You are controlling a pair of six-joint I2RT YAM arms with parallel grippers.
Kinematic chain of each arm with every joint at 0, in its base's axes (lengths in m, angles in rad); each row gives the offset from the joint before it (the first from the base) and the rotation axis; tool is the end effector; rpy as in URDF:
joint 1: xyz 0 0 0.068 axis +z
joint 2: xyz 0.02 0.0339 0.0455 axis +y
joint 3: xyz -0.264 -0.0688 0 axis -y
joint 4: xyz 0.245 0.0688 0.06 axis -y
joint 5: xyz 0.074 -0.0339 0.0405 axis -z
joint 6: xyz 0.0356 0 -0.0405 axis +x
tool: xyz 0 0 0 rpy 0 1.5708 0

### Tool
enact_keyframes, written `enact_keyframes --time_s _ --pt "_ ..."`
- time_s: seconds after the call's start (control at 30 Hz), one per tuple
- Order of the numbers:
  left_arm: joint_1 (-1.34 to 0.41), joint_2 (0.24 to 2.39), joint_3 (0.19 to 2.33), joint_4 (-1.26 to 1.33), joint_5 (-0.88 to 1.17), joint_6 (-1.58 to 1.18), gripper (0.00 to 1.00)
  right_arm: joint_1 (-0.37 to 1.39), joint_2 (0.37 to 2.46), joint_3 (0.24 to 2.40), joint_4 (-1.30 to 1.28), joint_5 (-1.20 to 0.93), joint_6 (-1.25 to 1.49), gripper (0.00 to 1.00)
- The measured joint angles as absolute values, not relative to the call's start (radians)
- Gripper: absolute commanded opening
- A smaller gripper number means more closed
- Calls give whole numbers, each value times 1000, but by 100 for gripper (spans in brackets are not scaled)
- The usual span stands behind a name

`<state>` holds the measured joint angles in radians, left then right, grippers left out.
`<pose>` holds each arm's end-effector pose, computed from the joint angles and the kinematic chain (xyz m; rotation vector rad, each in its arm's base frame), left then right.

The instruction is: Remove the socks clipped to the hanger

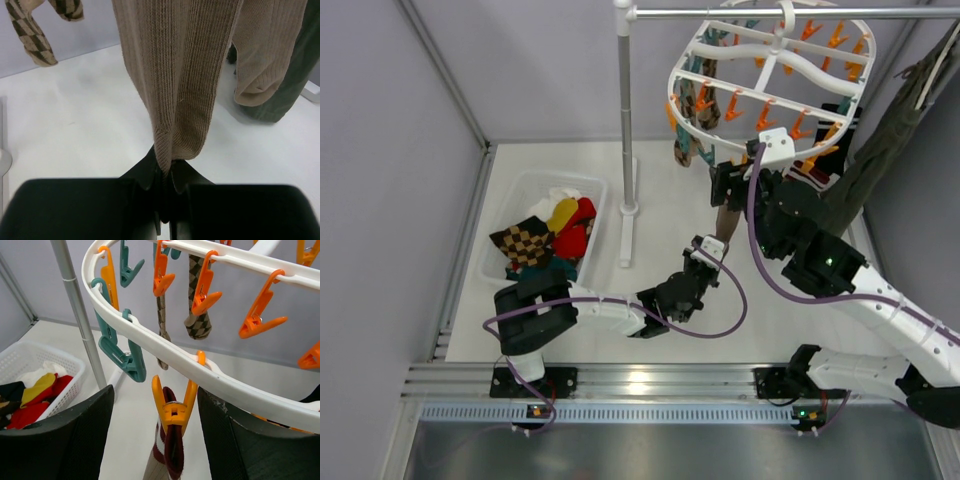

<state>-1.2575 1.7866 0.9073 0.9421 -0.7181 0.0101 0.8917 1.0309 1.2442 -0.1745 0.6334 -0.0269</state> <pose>0.1393 -0.3539 0.2272 0.3865 1.4915 -0.4539 0.1506 0.1530 0.4544 -0.2014 1.5298 0.2016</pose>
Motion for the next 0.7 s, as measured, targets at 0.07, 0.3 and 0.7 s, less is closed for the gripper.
enact_keyframes --time_s 0.07,0.3,0.7 --pt "-1258 1787 907 942 -717 10 0 892 1038 1249 -173 640 -35 62" --pt "-1258 1786 907 942 -711 10 0 885 1053 1253 -170 672 -69 47" --pt "-1258 1771 907 942 -704 10 0 865 1048 1253 -153 643 -102 0"
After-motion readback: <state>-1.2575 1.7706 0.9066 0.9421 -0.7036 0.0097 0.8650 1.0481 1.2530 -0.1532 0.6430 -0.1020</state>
